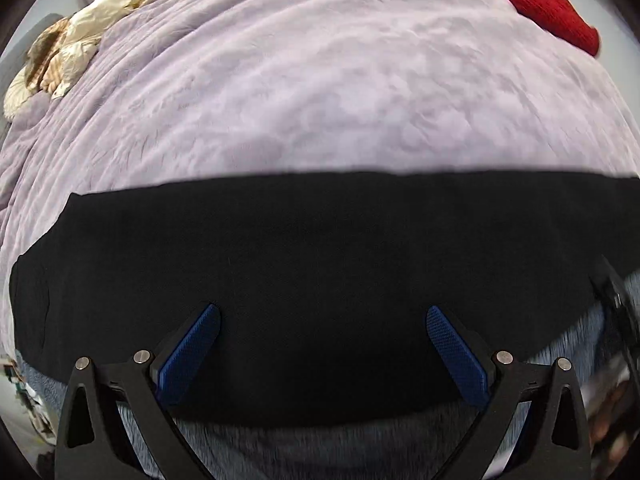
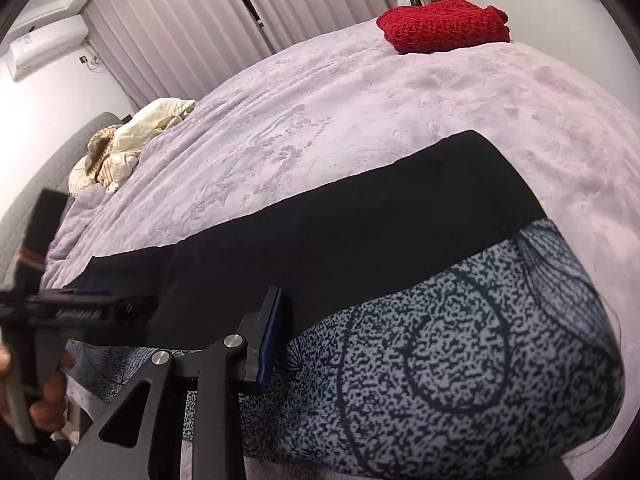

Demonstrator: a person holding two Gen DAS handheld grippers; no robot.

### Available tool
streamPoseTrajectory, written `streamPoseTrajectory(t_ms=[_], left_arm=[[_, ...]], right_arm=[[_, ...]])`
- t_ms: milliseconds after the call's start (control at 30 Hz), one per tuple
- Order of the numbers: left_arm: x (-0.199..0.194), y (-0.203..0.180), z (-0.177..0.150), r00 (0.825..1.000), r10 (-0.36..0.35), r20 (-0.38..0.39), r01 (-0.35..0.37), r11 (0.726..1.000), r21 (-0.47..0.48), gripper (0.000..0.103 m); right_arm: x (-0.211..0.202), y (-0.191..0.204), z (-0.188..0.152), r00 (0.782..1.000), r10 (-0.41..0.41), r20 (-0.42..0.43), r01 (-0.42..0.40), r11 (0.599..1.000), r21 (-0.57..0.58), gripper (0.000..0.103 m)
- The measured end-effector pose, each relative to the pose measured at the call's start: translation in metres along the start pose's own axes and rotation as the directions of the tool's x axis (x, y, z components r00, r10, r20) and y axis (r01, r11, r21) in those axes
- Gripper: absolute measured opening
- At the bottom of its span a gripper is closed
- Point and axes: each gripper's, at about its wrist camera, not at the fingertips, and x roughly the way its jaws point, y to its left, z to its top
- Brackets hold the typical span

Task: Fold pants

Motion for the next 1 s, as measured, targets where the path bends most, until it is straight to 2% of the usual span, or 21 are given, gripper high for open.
streamPoseTrajectory(t_ms=[100,233,300,400,467,500,533,633,767,833,900,1000], left_arm=[[-0.008,-0.004,-0.017,0.999,-0.036,-0.023,0.036,0.999,-0.019,0.103],[-0.002,-0.008,-0.024,0.999,-0.035,-0.012,0.035,0.999,-0.027,0.103],[0.001,-0.011,-0.027,1.000,-0.025,0.016,0.025,1.000,-0.016,0.103],[-0.003,-0.012,-0.031,0.998,-0.030,0.048,0.030,1.000,-0.001,0.103],[-0.015,-0.001,-0.032,0.992,-0.115,0.052,0.116,0.993,-0.010,0.103],[-0.023,0.010,-0.032,0.982,-0.177,0.061,0.179,0.983,-0.034,0.103],[-0.031,0.023,-0.032,0.975,-0.208,0.083,0.213,0.975,-0.061,0.103],[-0.058,0.070,-0.030,0.956,-0.235,0.173,0.260,0.956,-0.135,0.103],[-0.080,0.143,-0.026,0.944,-0.222,0.243,0.282,0.926,-0.252,0.103],[-0.082,0.184,-0.022,0.944,-0.194,0.267,0.275,0.910,-0.311,0.103],[-0.077,0.228,-0.021,0.945,-0.179,0.272,0.271,0.896,-0.351,0.103],[-0.067,0.273,-0.032,0.951,-0.152,0.269,0.256,0.874,-0.412,0.103]], right_arm=[[0.001,-0.002,-0.001,1.000,0.005,0.003,-0.005,1.000,0.010,0.035],[0.002,0.006,0.001,0.999,-0.036,-0.008,0.036,0.999,-0.021,0.033],[0.000,0.017,0.004,0.996,-0.083,-0.011,0.083,0.995,-0.058,0.024],[-0.010,0.040,0.009,0.988,-0.157,0.004,0.156,0.980,-0.122,0.018],[-0.021,0.064,0.013,0.975,-0.218,0.051,0.224,0.955,-0.194,0.016],[-0.029,0.079,0.014,0.966,-0.241,0.090,0.256,0.937,-0.239,0.015],[-0.036,0.091,0.016,0.961,-0.247,0.120,0.272,0.924,-0.269,0.015],[-0.058,0.133,0.020,0.953,-0.227,0.200,0.285,0.894,-0.346,0.015],[-0.064,0.202,0.016,0.932,-0.229,0.280,0.342,0.812,-0.473,0.015],[-0.054,0.240,0.005,0.915,-0.246,0.320,0.391,0.738,-0.550,0.015],[-0.034,0.275,-0.015,0.898,-0.260,0.355,0.436,0.642,-0.631,0.015],[-0.001,0.315,-0.049,0.903,-0.252,0.348,0.430,0.521,-0.738,0.015]])
